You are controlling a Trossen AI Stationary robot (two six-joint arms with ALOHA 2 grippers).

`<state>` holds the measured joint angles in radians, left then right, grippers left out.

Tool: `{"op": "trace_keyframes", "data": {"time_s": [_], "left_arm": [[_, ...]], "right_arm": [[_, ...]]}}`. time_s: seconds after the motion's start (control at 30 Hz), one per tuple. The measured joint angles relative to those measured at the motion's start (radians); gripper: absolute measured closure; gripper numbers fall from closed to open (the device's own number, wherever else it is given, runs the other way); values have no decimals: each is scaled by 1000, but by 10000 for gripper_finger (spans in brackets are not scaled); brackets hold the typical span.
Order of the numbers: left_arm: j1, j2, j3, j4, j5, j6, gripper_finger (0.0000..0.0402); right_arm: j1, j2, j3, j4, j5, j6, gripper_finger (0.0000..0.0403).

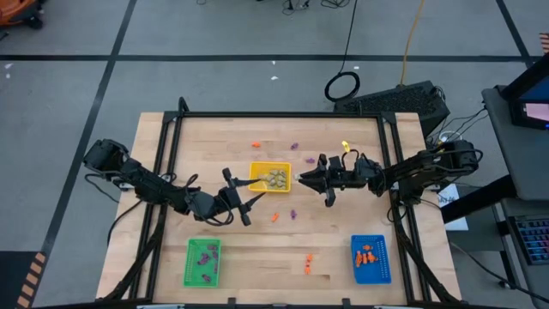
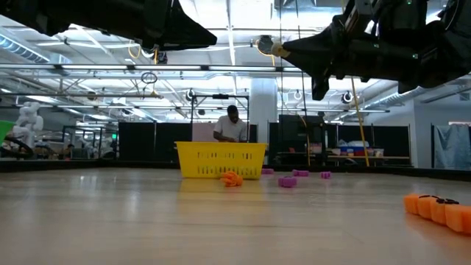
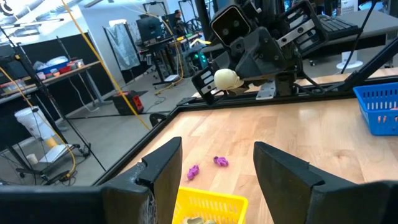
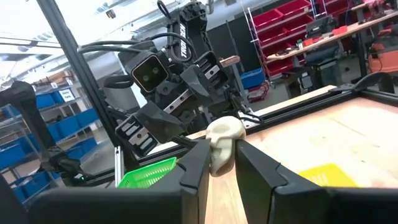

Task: Sort Halloween decoration
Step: Put the white skull toy in the yellow basket

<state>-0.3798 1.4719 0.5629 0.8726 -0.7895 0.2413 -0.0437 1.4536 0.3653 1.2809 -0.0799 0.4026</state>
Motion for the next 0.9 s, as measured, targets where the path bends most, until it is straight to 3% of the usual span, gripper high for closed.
{"op": "trace_keyframes", "data": {"time_s": [0.5, 0.9], "left_arm": [[0, 0, 0, 0, 0, 0, 199], [1, 0, 0, 0, 0, 1, 199]], "right_arm": [[0, 9, 6, -10, 14, -30, 344], [0, 171, 221, -265, 30, -65, 344]]}}
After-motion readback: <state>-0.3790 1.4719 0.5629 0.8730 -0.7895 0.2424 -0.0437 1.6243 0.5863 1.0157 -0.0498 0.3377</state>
